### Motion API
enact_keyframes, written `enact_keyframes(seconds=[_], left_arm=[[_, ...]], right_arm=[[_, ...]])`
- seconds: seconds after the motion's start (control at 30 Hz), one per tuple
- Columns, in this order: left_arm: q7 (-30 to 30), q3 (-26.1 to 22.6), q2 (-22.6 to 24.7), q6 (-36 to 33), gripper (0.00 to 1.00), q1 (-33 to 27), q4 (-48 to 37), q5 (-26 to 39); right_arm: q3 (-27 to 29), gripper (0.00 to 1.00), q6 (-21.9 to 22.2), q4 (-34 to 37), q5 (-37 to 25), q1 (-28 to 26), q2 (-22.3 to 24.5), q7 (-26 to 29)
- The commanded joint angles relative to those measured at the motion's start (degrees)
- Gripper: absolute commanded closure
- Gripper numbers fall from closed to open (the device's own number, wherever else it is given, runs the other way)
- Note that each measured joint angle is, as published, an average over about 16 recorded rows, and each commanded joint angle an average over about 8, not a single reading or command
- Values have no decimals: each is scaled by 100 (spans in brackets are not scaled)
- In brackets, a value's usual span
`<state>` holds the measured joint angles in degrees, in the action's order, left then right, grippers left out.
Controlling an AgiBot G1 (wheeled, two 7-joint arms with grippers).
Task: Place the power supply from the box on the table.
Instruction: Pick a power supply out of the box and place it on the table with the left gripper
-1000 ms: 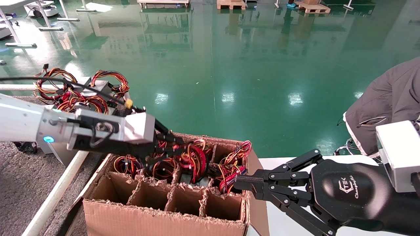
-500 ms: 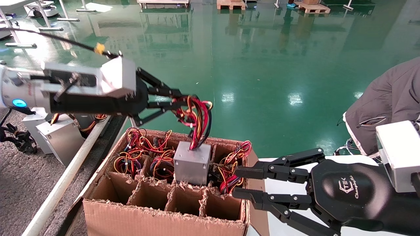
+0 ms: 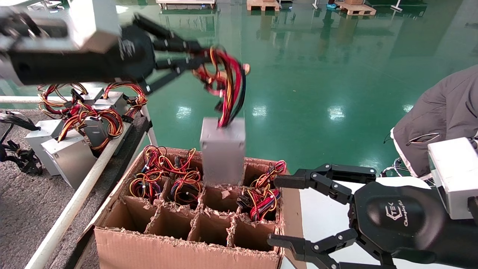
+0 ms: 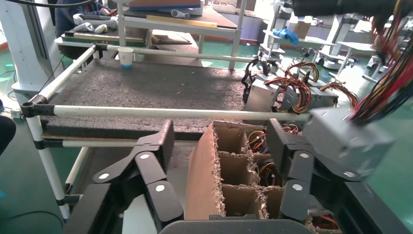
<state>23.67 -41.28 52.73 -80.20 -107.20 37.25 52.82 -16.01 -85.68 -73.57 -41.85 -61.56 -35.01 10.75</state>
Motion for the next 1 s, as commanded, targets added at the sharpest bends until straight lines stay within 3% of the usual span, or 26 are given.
enact_keyframes(seconds=[0.03,0.5,1.0], left_arm=[[19,113,-28,-2,100,-45,26,-104],[235,767,-235,584,100,-439,-94,-198],[384,728,-506,1756,100,-987,-443,585]], right_arm=[[0,0,0,0,0,0,0,0],[0,0,0,0,0,0,0,0],[0,0,0,0,0,0,0,0]])
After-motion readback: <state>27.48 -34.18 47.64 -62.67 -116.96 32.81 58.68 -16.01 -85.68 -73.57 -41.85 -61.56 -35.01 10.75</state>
